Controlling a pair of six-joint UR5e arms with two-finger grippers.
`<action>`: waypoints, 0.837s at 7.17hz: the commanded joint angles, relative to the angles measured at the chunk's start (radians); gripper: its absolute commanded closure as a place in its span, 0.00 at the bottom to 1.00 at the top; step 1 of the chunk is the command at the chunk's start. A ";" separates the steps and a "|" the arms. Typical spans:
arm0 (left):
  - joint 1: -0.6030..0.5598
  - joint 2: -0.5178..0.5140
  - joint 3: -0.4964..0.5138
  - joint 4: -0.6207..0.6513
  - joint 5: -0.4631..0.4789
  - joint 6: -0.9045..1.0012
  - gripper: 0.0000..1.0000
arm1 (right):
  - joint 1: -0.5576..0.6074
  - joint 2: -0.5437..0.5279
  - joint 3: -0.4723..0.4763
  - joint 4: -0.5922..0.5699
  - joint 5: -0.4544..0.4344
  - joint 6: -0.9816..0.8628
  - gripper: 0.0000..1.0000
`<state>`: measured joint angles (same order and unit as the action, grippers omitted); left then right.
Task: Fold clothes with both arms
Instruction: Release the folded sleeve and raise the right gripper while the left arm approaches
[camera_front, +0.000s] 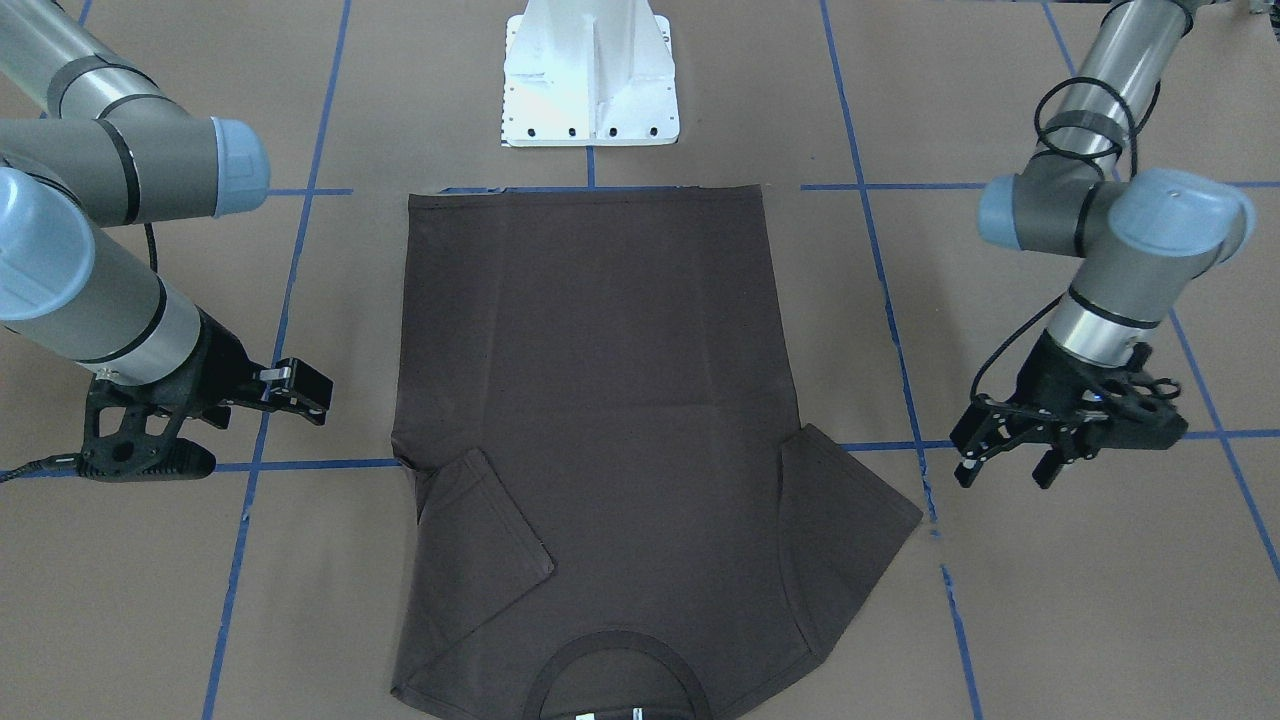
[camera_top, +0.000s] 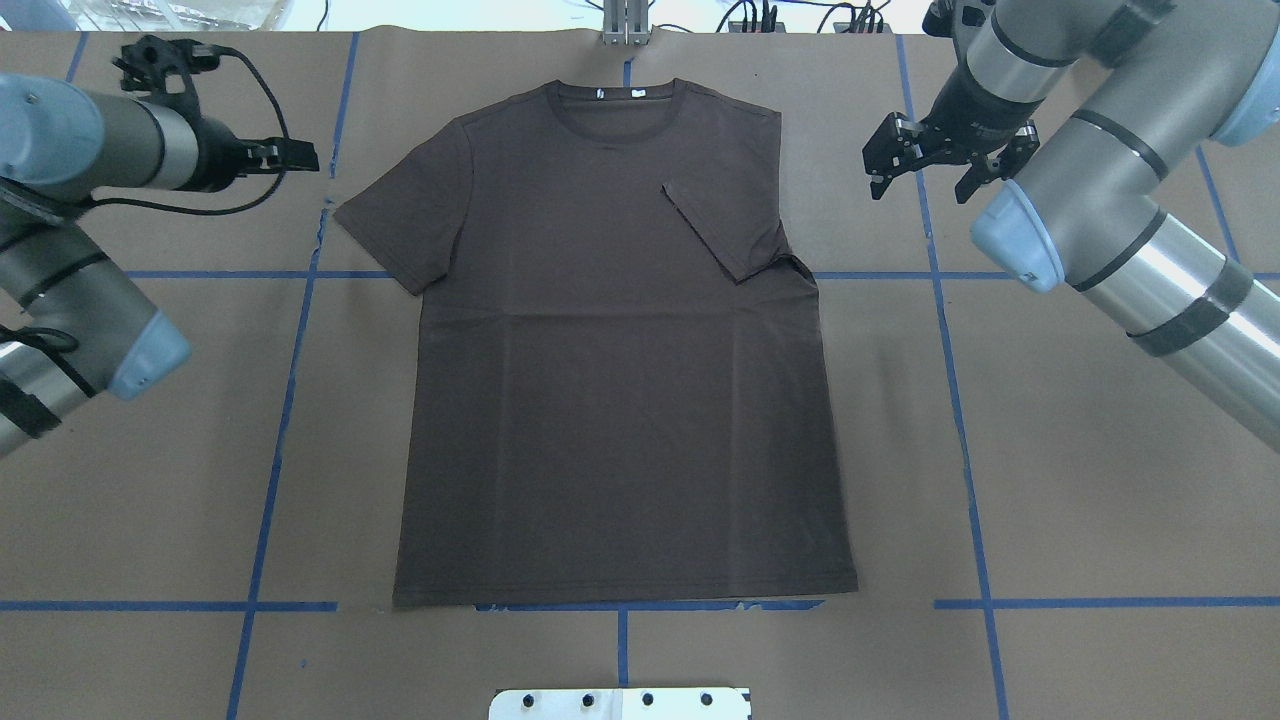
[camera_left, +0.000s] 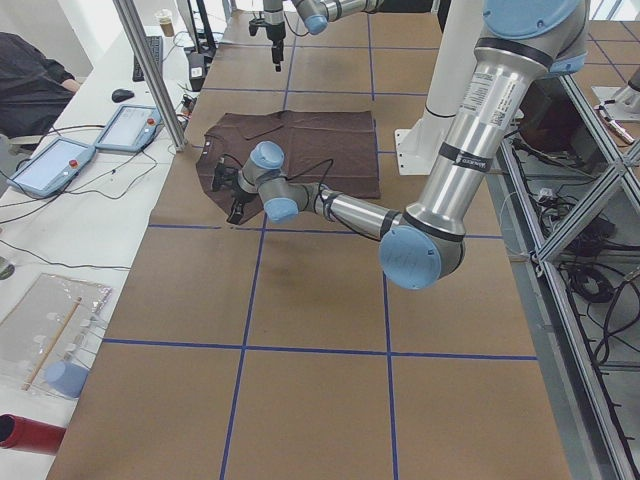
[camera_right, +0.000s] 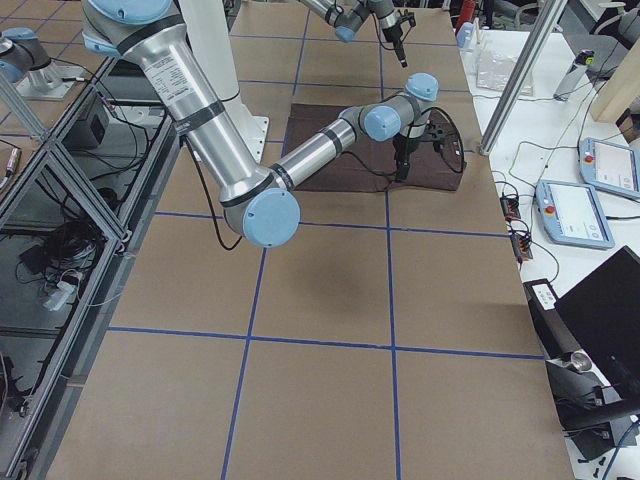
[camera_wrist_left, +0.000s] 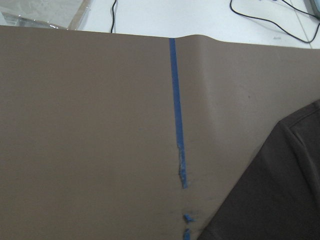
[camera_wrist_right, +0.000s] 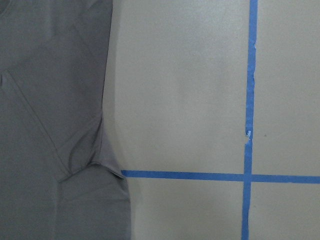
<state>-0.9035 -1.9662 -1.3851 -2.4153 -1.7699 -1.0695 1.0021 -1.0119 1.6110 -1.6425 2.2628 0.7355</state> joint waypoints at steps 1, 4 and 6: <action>0.090 -0.042 0.131 -0.148 0.122 -0.050 0.00 | 0.000 -0.040 0.015 0.001 -0.002 -0.114 0.00; 0.107 -0.069 0.205 -0.145 0.154 -0.021 0.00 | -0.010 -0.036 0.014 0.004 -0.006 -0.103 0.00; 0.118 -0.078 0.222 -0.145 0.165 -0.009 0.02 | -0.010 -0.040 0.010 0.035 -0.009 -0.100 0.00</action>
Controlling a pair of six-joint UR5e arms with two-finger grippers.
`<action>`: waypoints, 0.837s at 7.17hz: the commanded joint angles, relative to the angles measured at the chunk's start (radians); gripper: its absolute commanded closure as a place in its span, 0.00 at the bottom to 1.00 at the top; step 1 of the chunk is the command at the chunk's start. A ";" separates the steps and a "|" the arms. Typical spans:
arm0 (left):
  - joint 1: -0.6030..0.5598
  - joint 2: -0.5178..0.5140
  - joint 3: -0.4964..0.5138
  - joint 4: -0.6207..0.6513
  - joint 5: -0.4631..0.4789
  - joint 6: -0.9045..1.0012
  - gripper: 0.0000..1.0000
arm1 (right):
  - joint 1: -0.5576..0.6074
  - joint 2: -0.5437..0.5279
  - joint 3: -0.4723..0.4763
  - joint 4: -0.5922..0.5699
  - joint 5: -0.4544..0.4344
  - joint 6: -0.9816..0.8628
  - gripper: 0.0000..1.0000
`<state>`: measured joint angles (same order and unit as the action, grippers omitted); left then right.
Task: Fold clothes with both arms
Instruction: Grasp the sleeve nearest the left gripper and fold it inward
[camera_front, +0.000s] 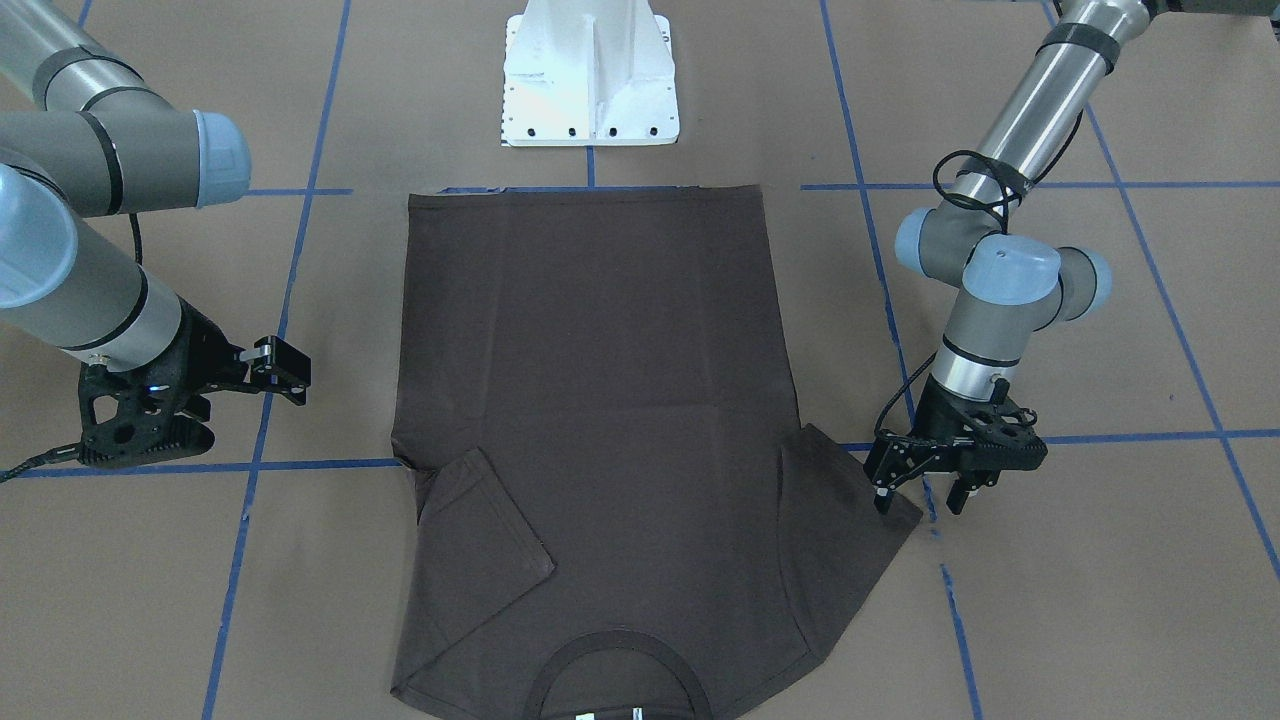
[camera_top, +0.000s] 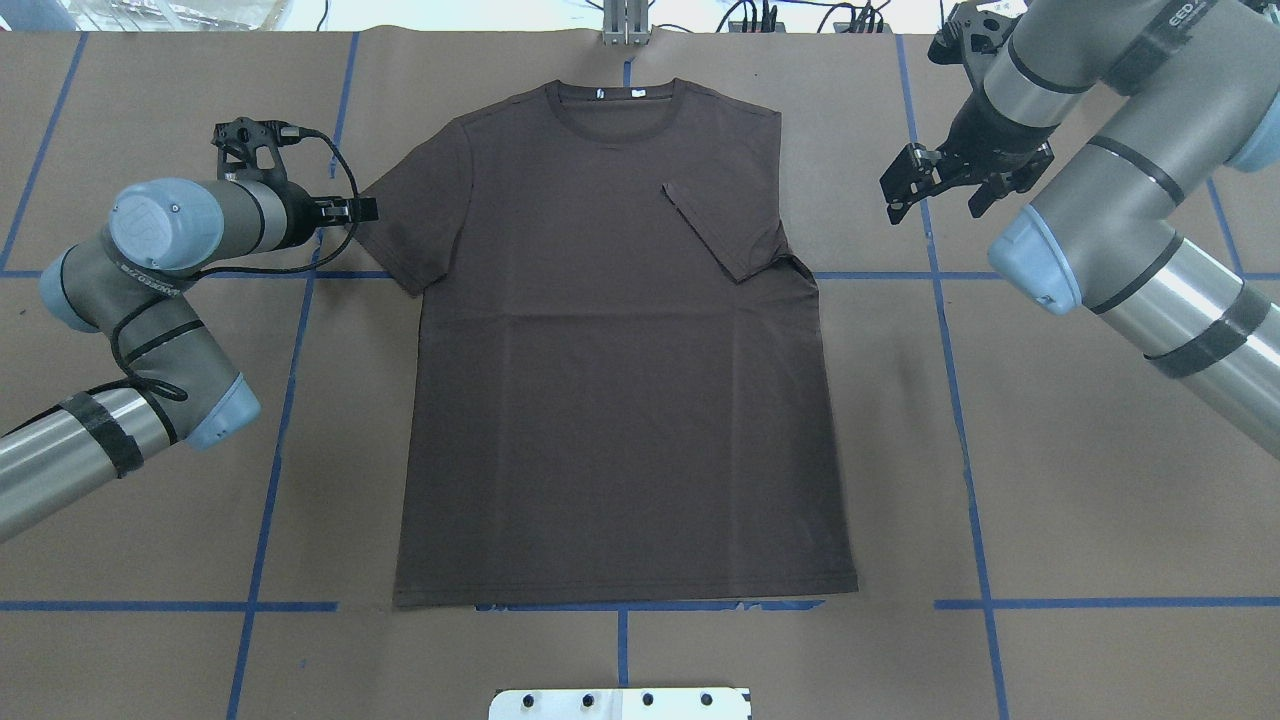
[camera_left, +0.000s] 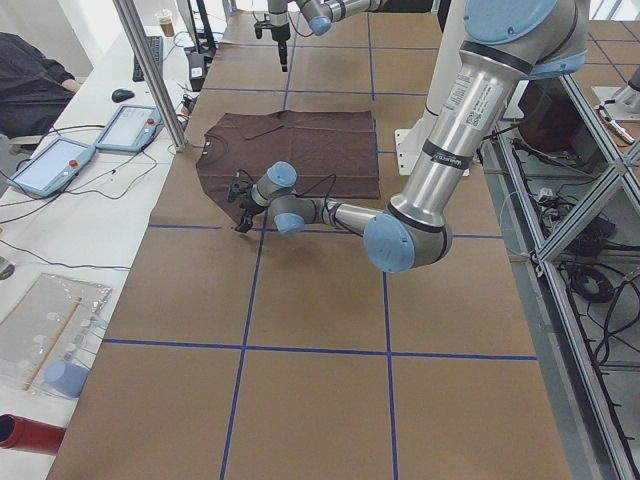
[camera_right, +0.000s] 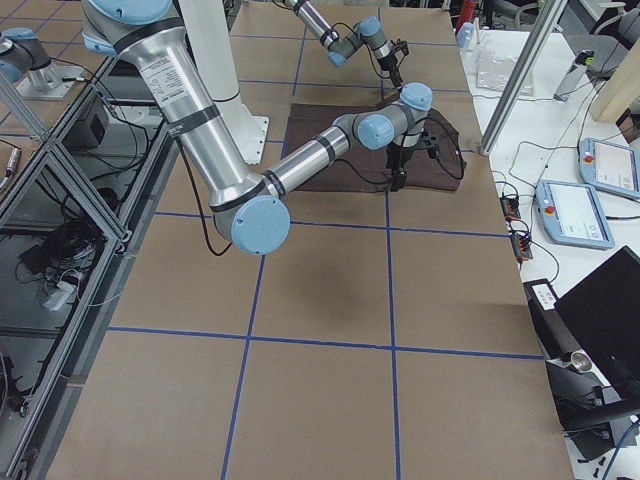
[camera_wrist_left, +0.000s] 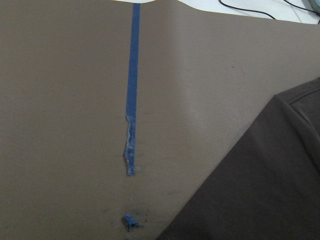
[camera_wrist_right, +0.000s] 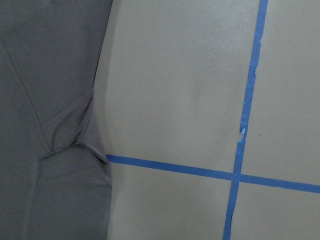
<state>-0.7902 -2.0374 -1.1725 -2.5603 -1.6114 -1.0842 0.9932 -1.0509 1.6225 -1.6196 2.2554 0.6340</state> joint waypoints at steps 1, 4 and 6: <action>0.005 -0.009 0.014 0.000 0.007 0.006 0.06 | -0.001 -0.001 -0.001 0.012 -0.002 0.001 0.00; 0.005 -0.013 0.010 0.011 0.005 0.006 0.51 | -0.002 -0.001 -0.001 0.014 -0.002 0.001 0.00; 0.005 -0.018 0.005 0.032 0.005 0.006 0.86 | -0.002 0.000 -0.001 0.012 -0.002 0.003 0.00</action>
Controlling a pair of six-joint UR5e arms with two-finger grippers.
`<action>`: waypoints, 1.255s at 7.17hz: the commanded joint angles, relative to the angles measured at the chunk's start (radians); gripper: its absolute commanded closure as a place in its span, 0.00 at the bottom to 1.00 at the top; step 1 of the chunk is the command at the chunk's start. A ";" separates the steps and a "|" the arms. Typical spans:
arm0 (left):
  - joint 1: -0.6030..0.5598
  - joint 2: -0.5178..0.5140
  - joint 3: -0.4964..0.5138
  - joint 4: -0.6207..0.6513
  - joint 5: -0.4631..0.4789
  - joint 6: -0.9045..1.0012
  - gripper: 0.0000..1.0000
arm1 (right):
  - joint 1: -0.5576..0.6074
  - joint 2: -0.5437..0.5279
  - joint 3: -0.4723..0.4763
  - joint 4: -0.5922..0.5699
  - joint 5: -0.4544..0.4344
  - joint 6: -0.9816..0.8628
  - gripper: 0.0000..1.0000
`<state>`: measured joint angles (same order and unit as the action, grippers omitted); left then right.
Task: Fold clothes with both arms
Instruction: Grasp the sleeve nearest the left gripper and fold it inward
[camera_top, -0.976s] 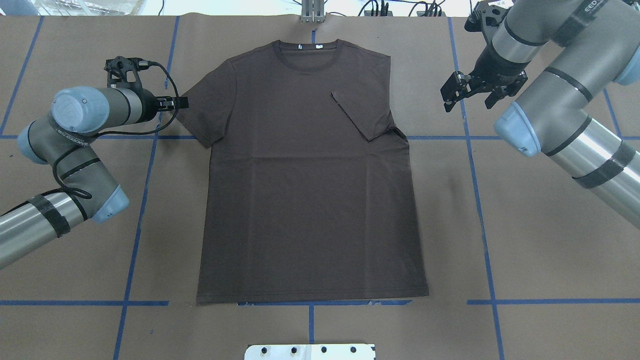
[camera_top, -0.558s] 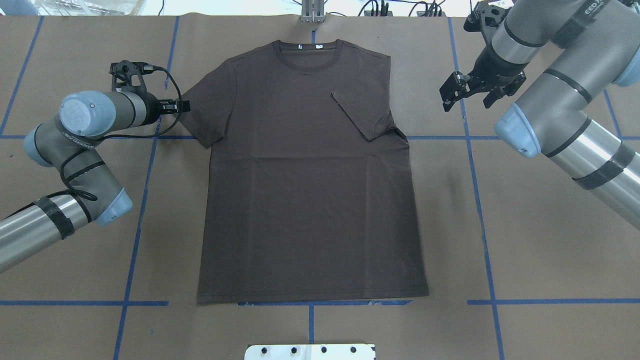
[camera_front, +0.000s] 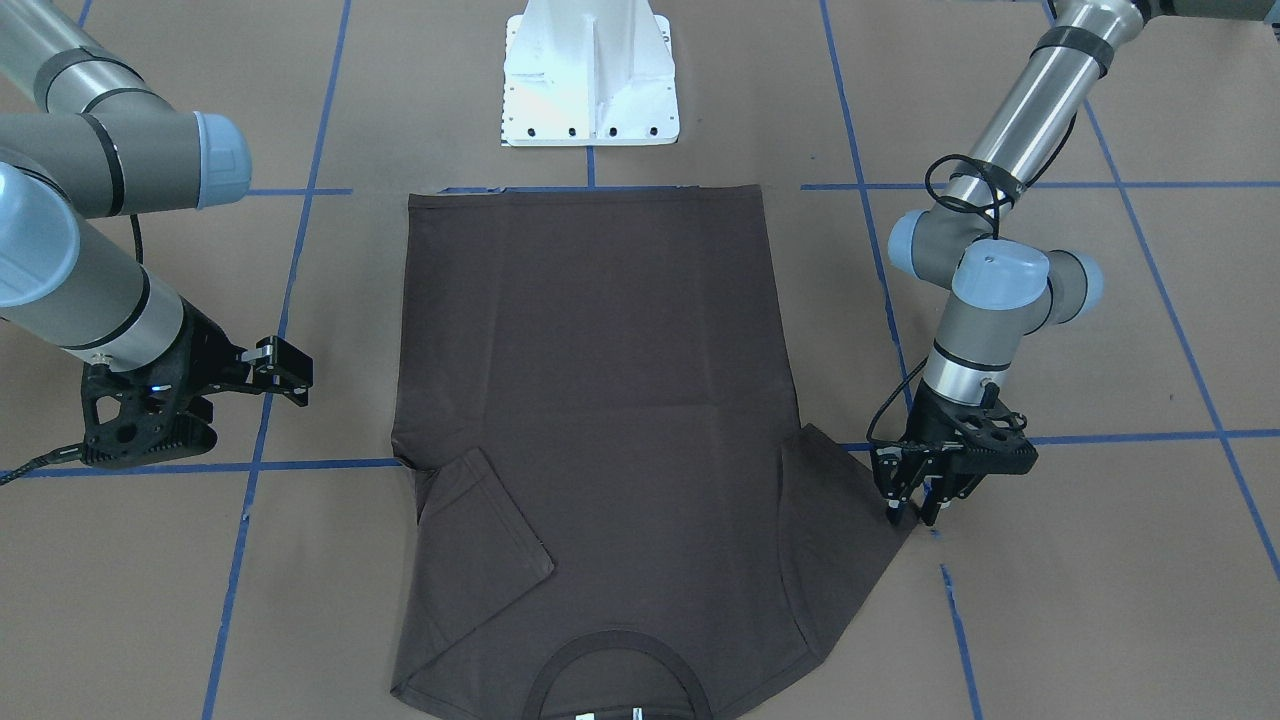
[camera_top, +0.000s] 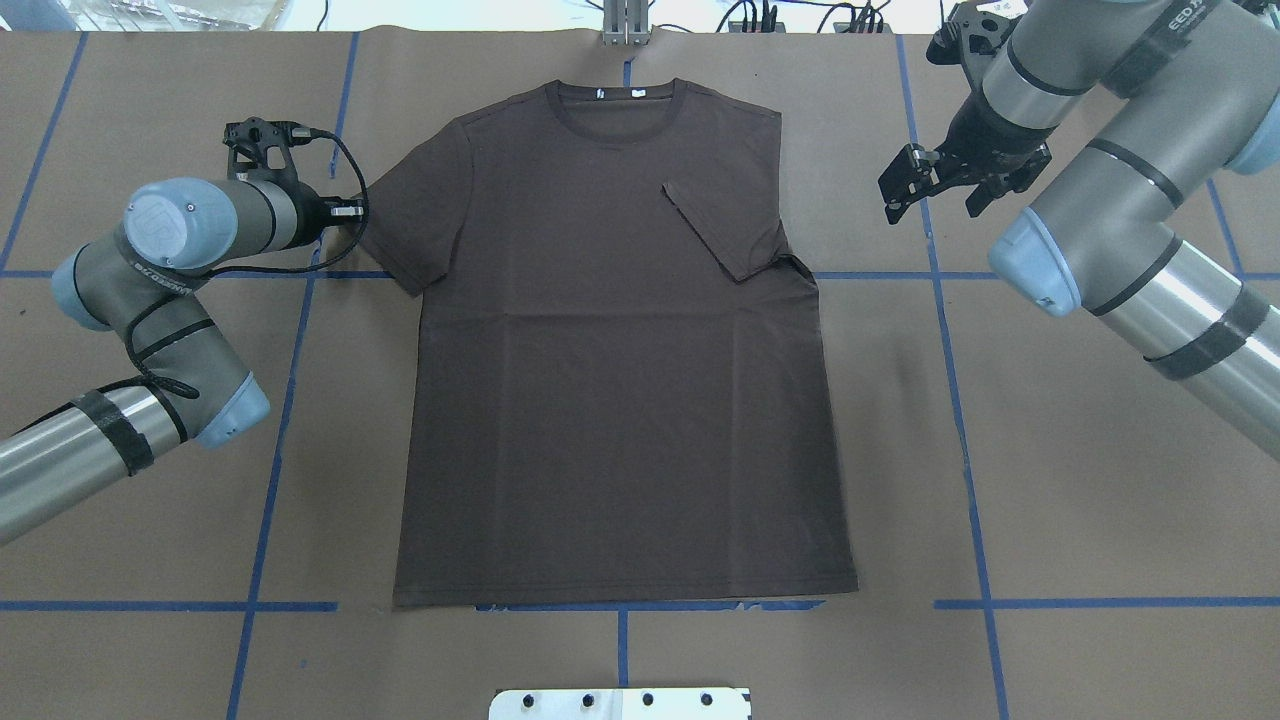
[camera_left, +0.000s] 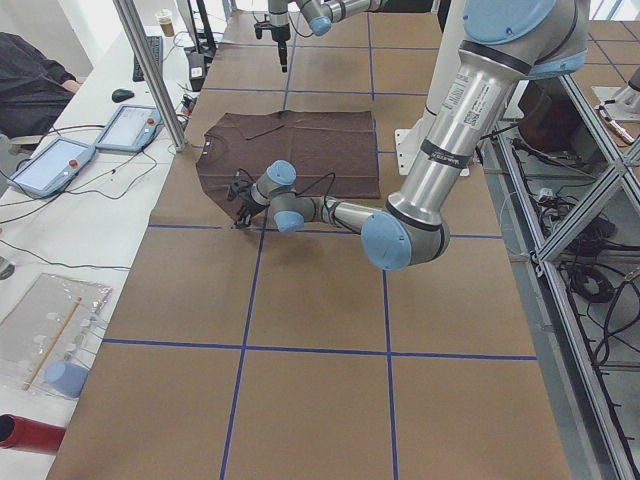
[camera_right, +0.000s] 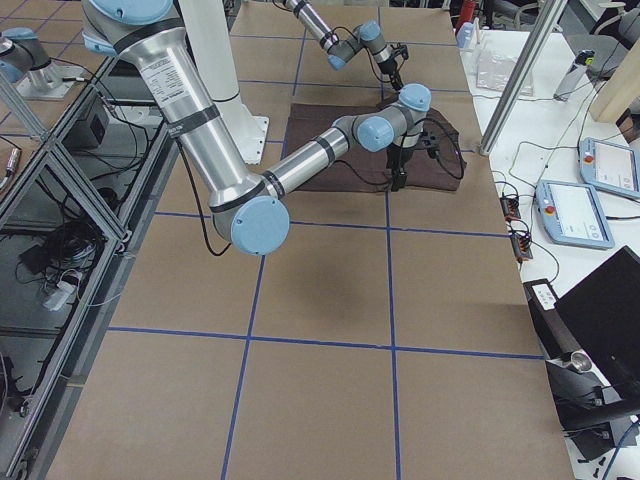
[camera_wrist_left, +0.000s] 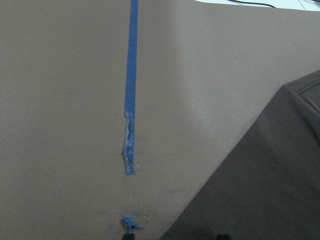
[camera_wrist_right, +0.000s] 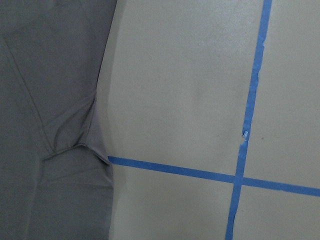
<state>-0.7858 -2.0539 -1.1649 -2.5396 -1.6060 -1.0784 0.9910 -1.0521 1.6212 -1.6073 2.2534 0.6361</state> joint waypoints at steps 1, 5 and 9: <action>0.000 -0.002 -0.004 0.012 0.001 0.000 1.00 | 0.000 0.001 0.000 0.001 0.000 0.010 0.00; 0.000 -0.125 -0.163 0.375 -0.009 -0.005 1.00 | 0.001 -0.002 0.000 0.001 0.000 0.011 0.00; 0.052 -0.464 0.170 0.435 -0.002 -0.121 1.00 | 0.001 -0.005 0.003 0.001 0.000 0.011 0.00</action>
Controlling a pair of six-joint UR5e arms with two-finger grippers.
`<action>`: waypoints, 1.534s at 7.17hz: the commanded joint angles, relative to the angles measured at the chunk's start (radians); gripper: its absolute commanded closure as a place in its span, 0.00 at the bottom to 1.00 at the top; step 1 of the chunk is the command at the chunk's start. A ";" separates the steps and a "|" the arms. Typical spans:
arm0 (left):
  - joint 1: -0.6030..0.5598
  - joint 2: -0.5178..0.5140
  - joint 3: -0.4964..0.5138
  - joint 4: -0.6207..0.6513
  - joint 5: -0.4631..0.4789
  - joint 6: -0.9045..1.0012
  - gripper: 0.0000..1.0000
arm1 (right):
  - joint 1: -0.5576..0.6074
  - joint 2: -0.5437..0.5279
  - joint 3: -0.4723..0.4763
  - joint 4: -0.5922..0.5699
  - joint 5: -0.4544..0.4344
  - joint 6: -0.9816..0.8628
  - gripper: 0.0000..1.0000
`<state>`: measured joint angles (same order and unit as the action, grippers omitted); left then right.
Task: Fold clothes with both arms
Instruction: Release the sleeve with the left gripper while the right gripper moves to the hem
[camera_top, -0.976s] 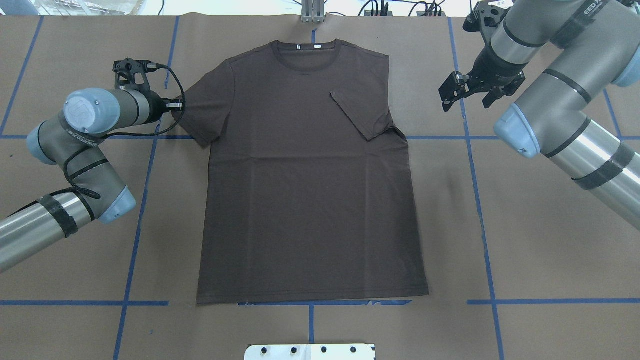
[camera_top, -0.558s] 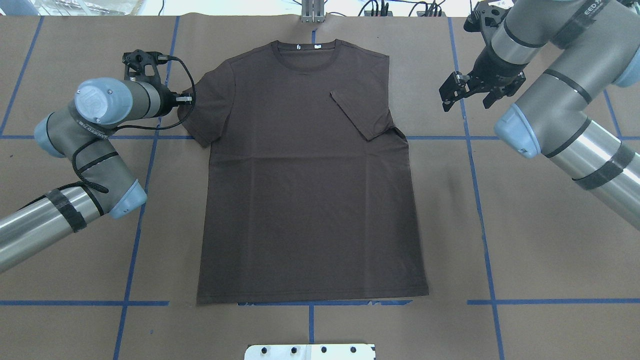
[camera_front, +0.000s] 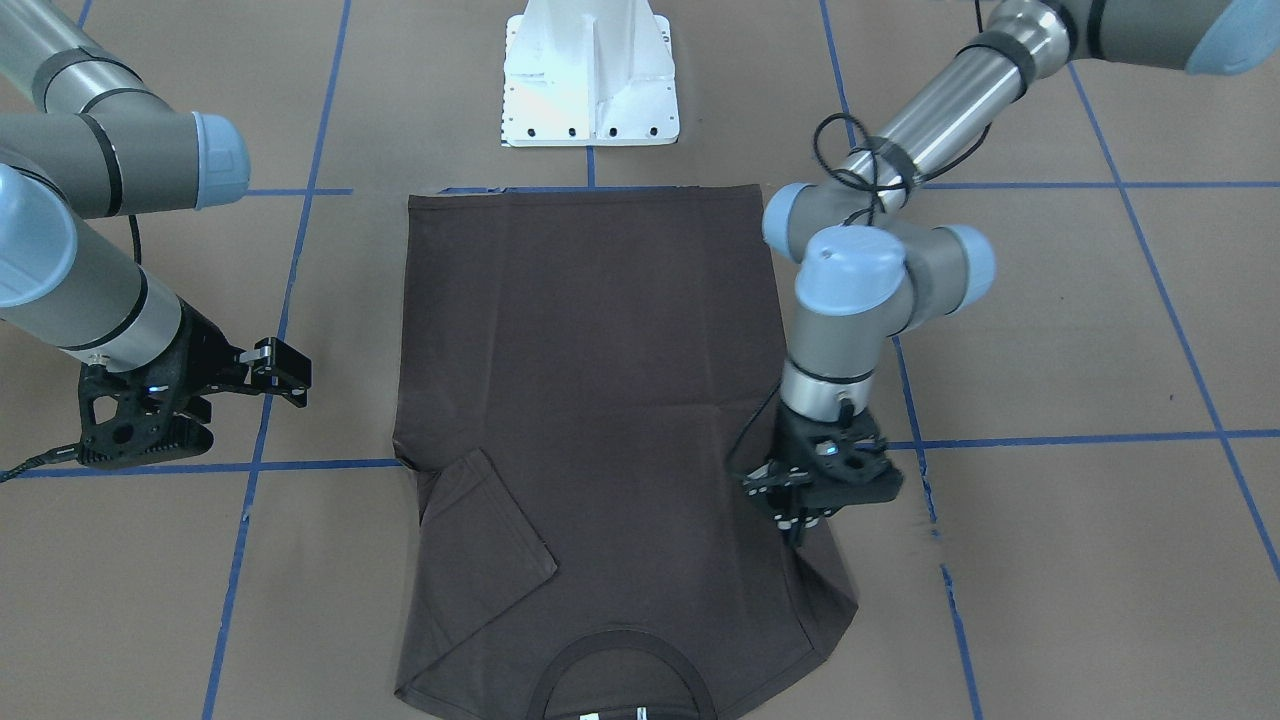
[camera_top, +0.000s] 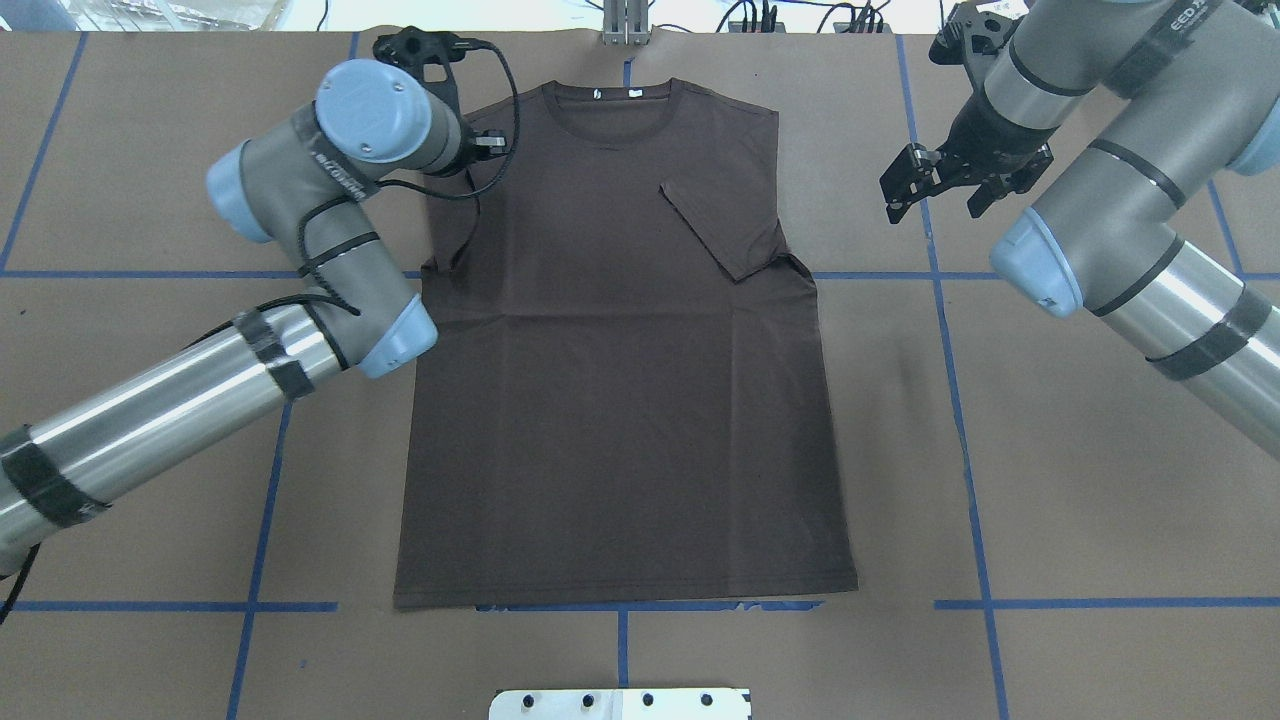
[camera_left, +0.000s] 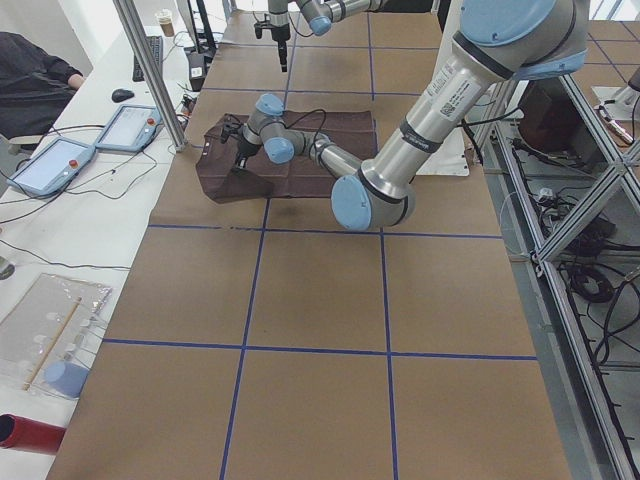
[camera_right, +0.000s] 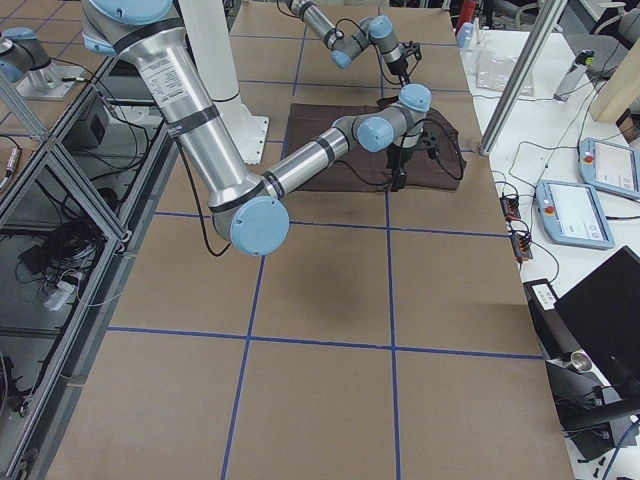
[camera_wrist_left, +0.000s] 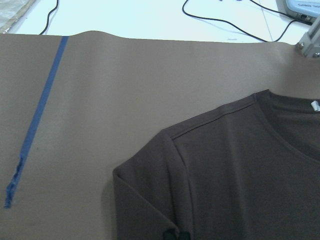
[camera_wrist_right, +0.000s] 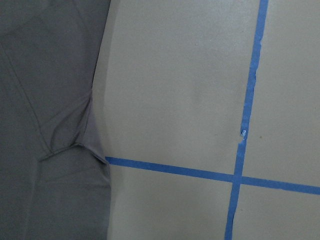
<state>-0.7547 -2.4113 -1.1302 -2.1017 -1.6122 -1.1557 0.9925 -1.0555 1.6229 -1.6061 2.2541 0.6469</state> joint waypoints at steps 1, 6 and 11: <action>0.026 -0.112 0.138 -0.004 0.003 -0.042 1.00 | 0.000 -0.001 0.000 0.000 0.001 -0.001 0.00; 0.029 0.022 -0.042 -0.121 -0.106 -0.021 0.00 | 0.003 0.000 0.011 0.000 0.001 0.009 0.00; 0.009 0.426 -0.573 -0.020 -0.172 -0.019 0.00 | -0.272 -0.355 0.216 0.457 -0.277 0.485 0.00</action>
<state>-0.7448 -2.0582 -1.5896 -2.1807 -1.7824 -1.1751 0.8484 -1.3100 1.7962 -1.3462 2.1173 0.9526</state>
